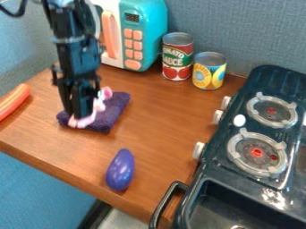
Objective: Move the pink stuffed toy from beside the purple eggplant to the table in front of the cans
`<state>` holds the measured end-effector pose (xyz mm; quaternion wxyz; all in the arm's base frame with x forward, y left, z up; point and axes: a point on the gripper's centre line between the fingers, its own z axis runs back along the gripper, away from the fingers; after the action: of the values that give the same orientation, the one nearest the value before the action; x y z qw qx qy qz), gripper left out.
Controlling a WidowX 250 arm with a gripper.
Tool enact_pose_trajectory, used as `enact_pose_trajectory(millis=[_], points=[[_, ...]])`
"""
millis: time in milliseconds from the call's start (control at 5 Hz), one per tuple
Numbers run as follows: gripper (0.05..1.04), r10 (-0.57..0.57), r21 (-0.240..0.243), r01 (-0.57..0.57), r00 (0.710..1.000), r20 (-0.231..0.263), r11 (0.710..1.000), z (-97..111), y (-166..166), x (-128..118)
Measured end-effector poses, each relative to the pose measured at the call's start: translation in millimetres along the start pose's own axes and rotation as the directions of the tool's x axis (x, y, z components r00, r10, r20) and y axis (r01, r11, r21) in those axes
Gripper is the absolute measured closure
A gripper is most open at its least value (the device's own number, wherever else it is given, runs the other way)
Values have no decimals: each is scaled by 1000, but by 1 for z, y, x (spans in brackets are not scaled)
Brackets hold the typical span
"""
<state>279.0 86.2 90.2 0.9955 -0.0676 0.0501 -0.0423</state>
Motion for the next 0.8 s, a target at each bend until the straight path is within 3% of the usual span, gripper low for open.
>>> enact_pose_trajectory(millis=[200,400,800], points=[[819,-68,53,65,996,61,996,27,-17,42],[819,-75,78,70,996,55,994,21,-35,82],[819,-87,67,89,996,-24,994,-15,-52,133]])
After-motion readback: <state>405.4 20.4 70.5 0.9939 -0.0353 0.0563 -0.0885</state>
